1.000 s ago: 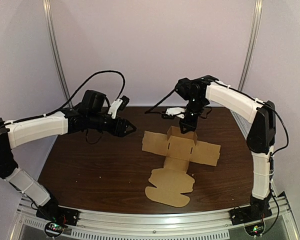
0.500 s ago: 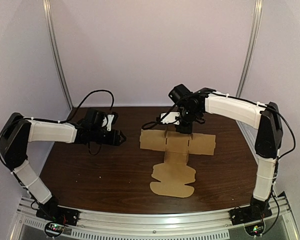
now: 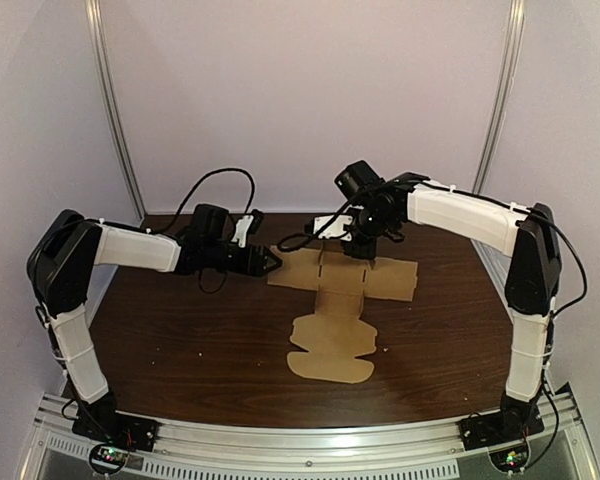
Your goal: Fold the paper box
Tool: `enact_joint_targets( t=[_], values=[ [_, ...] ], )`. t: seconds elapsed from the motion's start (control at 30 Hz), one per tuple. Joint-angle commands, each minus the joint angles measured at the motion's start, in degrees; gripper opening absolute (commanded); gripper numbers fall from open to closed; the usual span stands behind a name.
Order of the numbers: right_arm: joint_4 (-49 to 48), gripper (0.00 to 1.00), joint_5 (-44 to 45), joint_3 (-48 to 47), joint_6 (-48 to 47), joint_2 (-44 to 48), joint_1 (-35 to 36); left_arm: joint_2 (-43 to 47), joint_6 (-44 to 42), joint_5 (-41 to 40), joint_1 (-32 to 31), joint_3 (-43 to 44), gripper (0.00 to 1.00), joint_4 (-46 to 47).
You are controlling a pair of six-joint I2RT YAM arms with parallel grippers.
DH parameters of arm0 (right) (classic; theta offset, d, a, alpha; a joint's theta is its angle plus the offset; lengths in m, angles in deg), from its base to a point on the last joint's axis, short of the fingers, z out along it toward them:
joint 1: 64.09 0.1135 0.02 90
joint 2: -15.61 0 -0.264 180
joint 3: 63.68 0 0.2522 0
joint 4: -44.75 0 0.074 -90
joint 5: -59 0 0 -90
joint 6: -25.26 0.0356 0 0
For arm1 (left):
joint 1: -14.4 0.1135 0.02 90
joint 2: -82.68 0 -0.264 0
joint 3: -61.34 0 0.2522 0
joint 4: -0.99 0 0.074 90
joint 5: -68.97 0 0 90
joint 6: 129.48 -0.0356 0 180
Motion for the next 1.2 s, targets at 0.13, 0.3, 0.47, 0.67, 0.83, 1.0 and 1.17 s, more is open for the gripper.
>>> enact_joint_targets(
  t=[0.13, 0.3, 0.47, 0.67, 0.83, 1.0, 1.17],
  values=[
    [0.03, 0.0, -4.75, 5.95, -0.66, 4.06, 0.51, -0.72, -2.52, 4.3, 0.07, -2.48, 0.52, 6.07],
    [0.94, 0.0, -6.53, 6.09, 2.14, 5.92, 0.6, 0.02, -3.87, 5.96, 0.07, -4.86, 0.57, 5.71],
    [1.44, 0.0, -6.83, 7.1, 2.82, 8.64, 0.81, 0.38, -3.85, 9.27, 0.07, -6.22, 0.49, 8.32],
    [2.12, 0.0, -5.4, 7.94, 3.64, 10.0, 1.9, 0.42, 1.79, 17.51, 0.07, -8.08, 0.18, 18.47],
    [5.47, 0.0, -5.1, 6.67, 6.19, 9.15, 2.09, 1.04, 5.84, 20.77, 0.07, -10.24, 0.02, 25.39],
    [7.09, 0.07, -5.55, 8.2, 8.4, 10.27, 1.58, 2.68, 7.78, 21.95, 0.02, -13.77, 0.0, 30.6],
    [11.24, 0.2, -10.5, 7.9, 10.46, 9.78, -0.81, 4.78, 7.25, 21.34, -0.1, -16.89, 0.0, 31.32]
  ],
)
